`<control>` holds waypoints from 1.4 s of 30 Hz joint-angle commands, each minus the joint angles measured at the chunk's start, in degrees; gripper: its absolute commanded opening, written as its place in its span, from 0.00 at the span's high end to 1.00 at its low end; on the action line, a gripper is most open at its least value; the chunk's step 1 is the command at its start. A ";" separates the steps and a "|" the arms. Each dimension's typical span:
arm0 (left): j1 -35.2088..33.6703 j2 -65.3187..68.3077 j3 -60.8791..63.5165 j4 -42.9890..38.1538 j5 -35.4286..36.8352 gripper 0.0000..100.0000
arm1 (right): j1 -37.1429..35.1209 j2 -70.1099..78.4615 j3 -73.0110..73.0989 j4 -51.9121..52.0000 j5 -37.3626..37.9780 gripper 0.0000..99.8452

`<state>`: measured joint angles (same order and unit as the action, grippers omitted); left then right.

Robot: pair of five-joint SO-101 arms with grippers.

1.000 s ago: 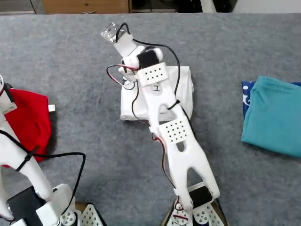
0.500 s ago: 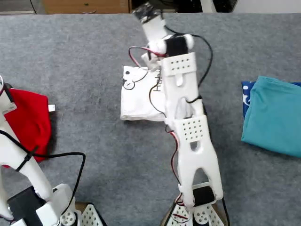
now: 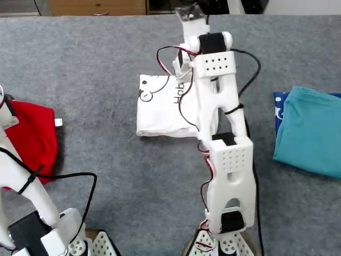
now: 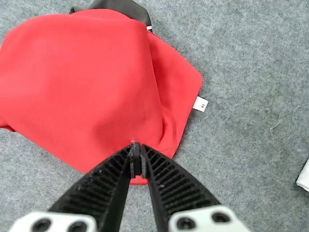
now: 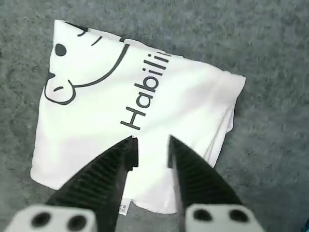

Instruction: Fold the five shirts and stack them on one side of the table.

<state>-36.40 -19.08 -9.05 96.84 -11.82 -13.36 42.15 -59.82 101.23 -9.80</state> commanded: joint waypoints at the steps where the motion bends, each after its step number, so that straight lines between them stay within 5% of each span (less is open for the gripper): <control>1: 0.00 -1.80 -0.26 -0.70 -0.35 0.98 | 1.63 -2.77 0.84 -2.20 -6.86 0.71; 28: 0.00 -2.07 -0.26 -0.70 -0.35 0.98 | 4.35 19.56 0.31 -5.71 -14.77 0.68; 38: 0.00 -1.98 -0.26 -0.70 -0.35 0.98 | 4.53 23.25 -2.77 -5.27 -13.89 0.99; 42: 0.00 -1.80 -0.26 -0.70 -0.35 0.98 | 4.53 22.64 -7.34 -2.02 -8.79 1.00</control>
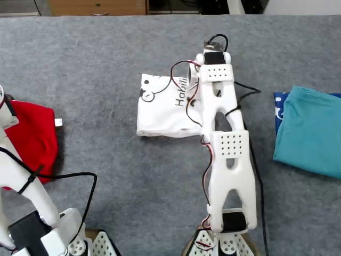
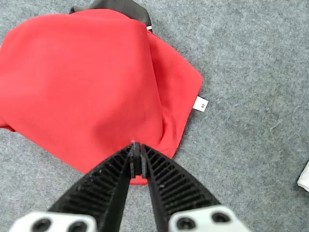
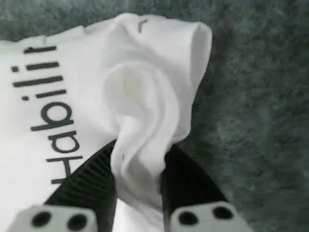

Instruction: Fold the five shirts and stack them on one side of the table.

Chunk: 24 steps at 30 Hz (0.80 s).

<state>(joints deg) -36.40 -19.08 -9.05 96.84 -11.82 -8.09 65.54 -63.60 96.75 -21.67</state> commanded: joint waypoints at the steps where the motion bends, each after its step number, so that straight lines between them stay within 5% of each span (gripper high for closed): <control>1: 0.00 -1.80 -0.26 -0.70 -0.35 0.98 | -0.75 -0.84 -5.58 4.04 4.04 1.00; 9: 0.53 -1.89 -0.26 -0.88 -0.35 0.98 | 2.51 -5.32 -10.07 5.71 18.11 1.00; 18: 0.53 -1.71 -0.26 -0.70 -0.26 0.98 | 7.16 -7.16 -10.42 3.25 52.22 1.00; 24: 0.53 -1.54 -0.26 -0.70 -0.26 0.98 | 8.04 -7.16 -13.49 -3.60 67.52 1.00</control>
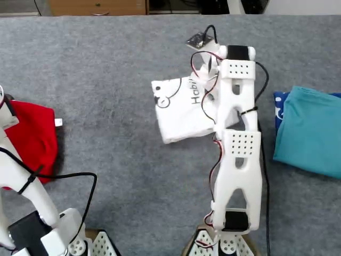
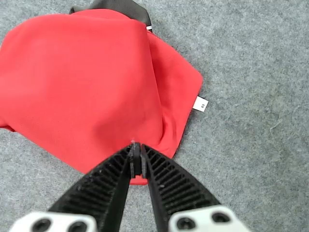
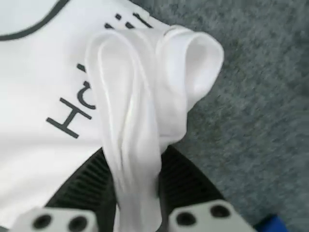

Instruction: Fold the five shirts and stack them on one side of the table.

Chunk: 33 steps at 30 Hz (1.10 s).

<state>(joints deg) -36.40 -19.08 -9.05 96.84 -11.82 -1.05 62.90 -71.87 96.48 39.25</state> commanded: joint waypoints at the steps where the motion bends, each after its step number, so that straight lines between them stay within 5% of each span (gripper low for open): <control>1: 0.53 -1.54 -0.26 -0.70 -0.26 0.98 | 0.92 -4.44 -6.55 -4.40 8.53 1.00; 16: 0.53 -2.07 2.55 -1.05 -0.26 0.98 | -4.88 1.36 -9.10 -20.13 27.25 1.00; 33: 0.53 -2.07 2.73 -1.05 -0.26 0.98 | -3.21 4.09 -14.29 -25.76 24.09 0.84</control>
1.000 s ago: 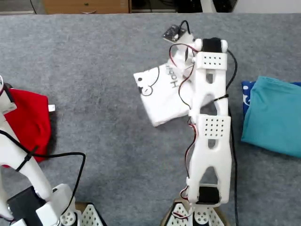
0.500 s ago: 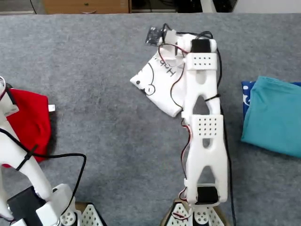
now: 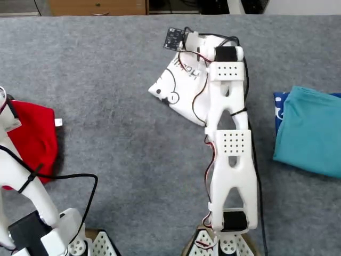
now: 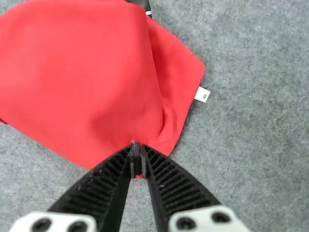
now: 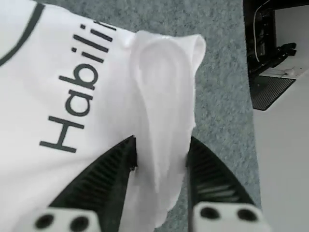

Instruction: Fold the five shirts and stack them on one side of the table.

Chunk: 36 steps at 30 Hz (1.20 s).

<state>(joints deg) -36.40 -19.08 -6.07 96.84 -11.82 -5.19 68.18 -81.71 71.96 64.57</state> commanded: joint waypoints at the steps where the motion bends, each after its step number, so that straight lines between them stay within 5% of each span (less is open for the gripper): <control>1: 0.53 -2.07 -0.18 -1.05 -0.26 0.98 | 1.10 -1.19 -5.58 -1.23 -1.23 0.84; 12: 0.62 -1.54 -0.70 -1.14 -0.26 0.98 | 1.98 -1.63 -10.24 -1.23 -10.64 0.84; 26: 4.04 -1.63 -0.18 -1.14 -1.76 0.98 | 1.89 -8.75 -13.85 24.26 -59.60 0.84; 32: 3.96 -1.63 -0.18 -1.14 -1.85 0.98 | -0.04 -9.19 -13.85 26.20 -80.09 0.83; 36: 3.96 -1.63 -0.18 -1.14 -1.67 0.98 | -1.01 -8.66 -13.14 26.55 -89.67 0.72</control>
<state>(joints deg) -33.23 -19.08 -6.07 96.84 -13.41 -4.57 62.99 -92.79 98.07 -18.33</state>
